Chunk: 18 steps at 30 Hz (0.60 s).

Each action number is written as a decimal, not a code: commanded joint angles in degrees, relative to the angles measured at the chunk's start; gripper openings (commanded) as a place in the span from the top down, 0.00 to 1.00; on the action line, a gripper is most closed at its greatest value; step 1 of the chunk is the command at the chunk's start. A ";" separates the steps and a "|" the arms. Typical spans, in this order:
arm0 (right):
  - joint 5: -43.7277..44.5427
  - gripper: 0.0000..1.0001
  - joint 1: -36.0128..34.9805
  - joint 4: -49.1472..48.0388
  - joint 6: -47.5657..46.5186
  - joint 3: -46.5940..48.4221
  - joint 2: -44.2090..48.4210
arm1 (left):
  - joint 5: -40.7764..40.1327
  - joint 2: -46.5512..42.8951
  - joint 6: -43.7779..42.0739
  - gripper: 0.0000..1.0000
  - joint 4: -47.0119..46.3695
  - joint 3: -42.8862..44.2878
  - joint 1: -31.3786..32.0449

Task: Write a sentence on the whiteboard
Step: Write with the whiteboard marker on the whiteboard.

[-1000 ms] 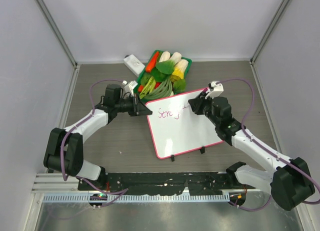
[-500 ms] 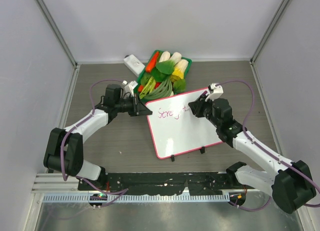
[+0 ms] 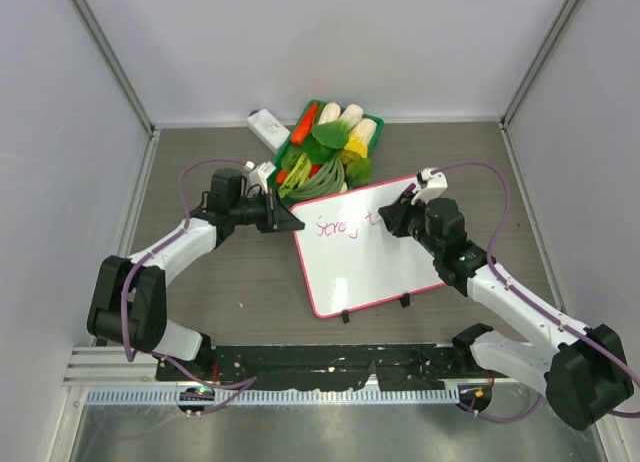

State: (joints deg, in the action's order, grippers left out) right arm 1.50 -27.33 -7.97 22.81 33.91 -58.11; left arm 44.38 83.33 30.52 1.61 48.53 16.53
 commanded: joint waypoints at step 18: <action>4.47 0.98 -0.09 -1.70 0.40 7.66 -1.48 | -10.37 0.87 -8.46 1.00 3.40 0.33 0.52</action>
State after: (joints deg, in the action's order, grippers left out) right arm 3.62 -27.31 -7.64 22.90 37.76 -59.27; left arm 44.38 83.31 29.76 1.74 48.62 16.86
